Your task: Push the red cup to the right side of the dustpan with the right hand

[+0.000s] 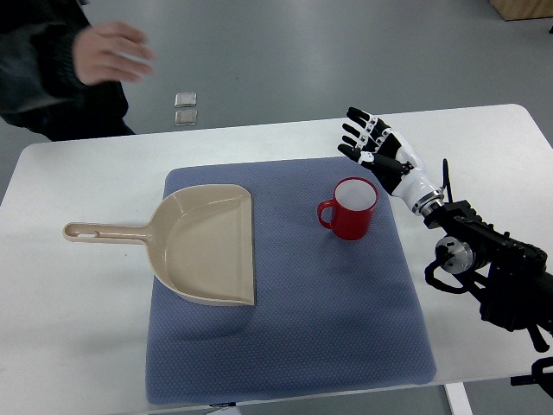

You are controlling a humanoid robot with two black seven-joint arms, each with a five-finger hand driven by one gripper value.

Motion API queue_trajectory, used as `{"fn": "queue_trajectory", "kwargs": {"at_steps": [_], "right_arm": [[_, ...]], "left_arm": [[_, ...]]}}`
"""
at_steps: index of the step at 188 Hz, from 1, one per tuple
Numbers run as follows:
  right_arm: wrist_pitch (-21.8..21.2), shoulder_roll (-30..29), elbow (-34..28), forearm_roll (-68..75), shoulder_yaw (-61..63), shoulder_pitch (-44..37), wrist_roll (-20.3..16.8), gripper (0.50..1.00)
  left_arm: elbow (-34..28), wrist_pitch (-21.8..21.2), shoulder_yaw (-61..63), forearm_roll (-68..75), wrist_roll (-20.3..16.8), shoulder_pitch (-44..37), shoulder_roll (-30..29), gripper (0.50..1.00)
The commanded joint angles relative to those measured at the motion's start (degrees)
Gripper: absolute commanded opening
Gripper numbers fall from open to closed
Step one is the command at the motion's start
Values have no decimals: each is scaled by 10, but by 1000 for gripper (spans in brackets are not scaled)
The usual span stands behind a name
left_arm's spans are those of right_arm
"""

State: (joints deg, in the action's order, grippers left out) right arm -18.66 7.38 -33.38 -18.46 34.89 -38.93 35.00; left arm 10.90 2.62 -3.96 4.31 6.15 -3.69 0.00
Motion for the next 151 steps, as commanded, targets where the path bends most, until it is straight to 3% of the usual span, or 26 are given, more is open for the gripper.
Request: {"fn": "queue_trajectory", "kwargs": {"at_steps": [1,39,67,98,151], "right_arm": [[0,0,0,0,0,0,0,936],[-15,4,0,-1,-1,2,0,934],[-82,17,-1,-3,-2,5,0,934],[-129,52,-5,-38,-25,9,0,934],[-139,93,-5,-147,-35,16,0,934]], "left_arm": [[0,0,1,0,0,0,0,1000],[0,0,-1,0,0,0,0,1000],[-1,-1,-1,0,0,0,0,1000],[1,-1,0,0,0,0,0,1000],[1,0,1,0,0,0,0,1000]]}}
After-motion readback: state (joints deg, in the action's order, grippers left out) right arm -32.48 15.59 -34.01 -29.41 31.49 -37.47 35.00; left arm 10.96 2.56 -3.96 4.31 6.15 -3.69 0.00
